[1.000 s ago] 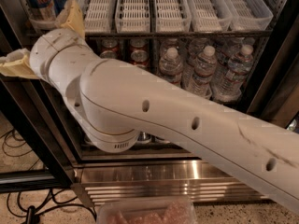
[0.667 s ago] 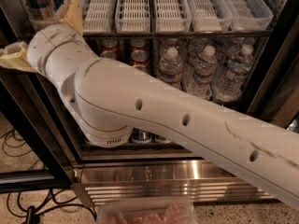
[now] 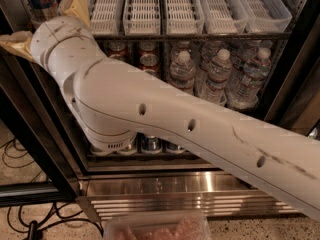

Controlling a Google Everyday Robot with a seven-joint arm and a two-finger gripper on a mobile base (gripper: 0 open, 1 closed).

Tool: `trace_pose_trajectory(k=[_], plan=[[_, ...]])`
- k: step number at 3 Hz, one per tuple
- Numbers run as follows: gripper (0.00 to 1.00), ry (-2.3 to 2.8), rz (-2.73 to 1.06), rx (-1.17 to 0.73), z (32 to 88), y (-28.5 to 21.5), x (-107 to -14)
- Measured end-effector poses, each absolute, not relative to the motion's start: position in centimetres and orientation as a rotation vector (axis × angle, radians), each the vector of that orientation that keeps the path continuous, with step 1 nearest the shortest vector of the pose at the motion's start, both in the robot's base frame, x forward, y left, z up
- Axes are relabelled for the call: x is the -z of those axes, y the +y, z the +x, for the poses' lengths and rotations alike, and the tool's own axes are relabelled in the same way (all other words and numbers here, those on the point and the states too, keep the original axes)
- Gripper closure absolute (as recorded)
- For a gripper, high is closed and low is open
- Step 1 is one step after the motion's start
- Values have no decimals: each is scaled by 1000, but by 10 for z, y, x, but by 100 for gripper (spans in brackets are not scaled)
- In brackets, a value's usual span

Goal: Pick redbull can from top shelf of fridge

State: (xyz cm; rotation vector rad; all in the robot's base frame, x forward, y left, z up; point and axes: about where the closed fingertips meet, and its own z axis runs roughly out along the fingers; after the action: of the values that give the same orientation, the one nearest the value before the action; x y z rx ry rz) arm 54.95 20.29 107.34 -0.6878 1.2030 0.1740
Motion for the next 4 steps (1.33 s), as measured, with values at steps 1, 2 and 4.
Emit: trace_pose_trajectory(k=[1, 2, 4], plan=[[23, 1197, -683, -150, 552, 203, -1077], [23, 1195, -684, -133, 554, 204, -1078], [25, 1224, -689, -107, 568, 209, -1070]])
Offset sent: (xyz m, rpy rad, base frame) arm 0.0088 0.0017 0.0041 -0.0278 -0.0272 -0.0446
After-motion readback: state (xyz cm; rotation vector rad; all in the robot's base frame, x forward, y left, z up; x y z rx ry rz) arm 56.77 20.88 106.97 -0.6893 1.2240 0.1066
